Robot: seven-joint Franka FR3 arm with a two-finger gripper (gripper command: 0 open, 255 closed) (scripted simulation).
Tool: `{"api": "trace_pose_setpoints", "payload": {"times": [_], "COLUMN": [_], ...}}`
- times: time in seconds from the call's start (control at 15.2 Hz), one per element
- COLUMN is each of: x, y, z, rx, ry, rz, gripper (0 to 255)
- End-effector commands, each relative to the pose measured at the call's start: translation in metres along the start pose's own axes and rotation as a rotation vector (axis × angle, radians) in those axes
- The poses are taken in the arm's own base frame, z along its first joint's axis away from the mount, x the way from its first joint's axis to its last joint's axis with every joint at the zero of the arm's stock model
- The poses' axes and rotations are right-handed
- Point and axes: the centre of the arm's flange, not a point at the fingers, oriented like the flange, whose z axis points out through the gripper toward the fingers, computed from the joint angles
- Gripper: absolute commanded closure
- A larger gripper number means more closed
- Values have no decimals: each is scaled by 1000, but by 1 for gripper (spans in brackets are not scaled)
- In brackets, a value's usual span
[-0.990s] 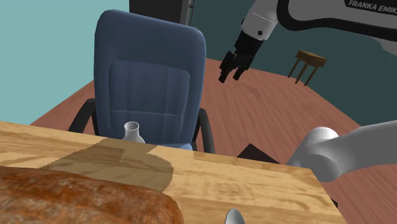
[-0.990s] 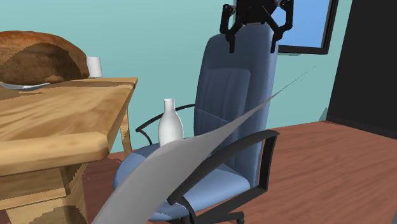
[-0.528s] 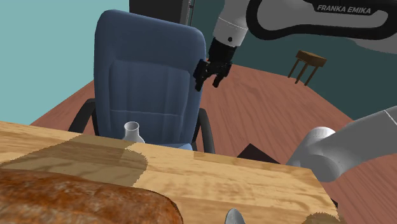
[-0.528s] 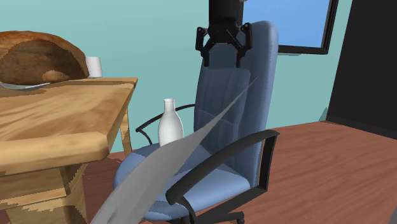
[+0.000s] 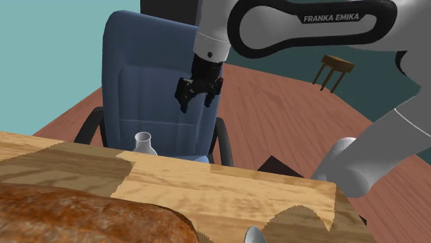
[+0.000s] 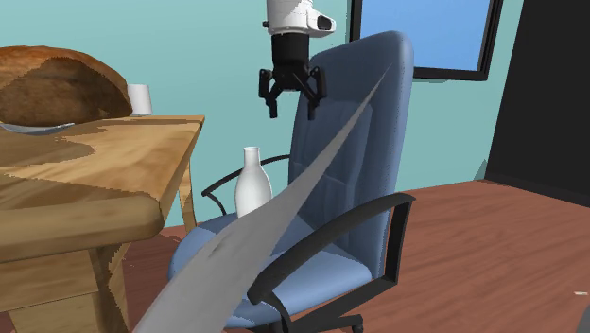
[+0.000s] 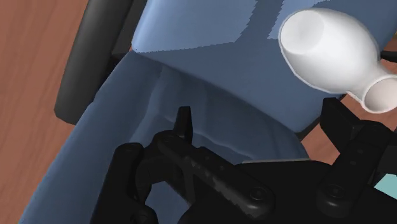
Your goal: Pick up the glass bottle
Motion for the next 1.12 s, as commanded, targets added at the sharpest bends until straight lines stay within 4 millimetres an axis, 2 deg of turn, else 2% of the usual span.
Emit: {"api": "trace_pose_setpoints", "payload": {"times": [0.0,0.66,0.73,1.06], "x": [8,42,44,42], "y": [-25,-142,-149,-148], "z": [14,75,79,105], "rx": [-2,-17,-18,-18], "ry": [-11,-64,-67,-67], "rz": [3,12,13,13], "gripper": [0,0,0,0]}}
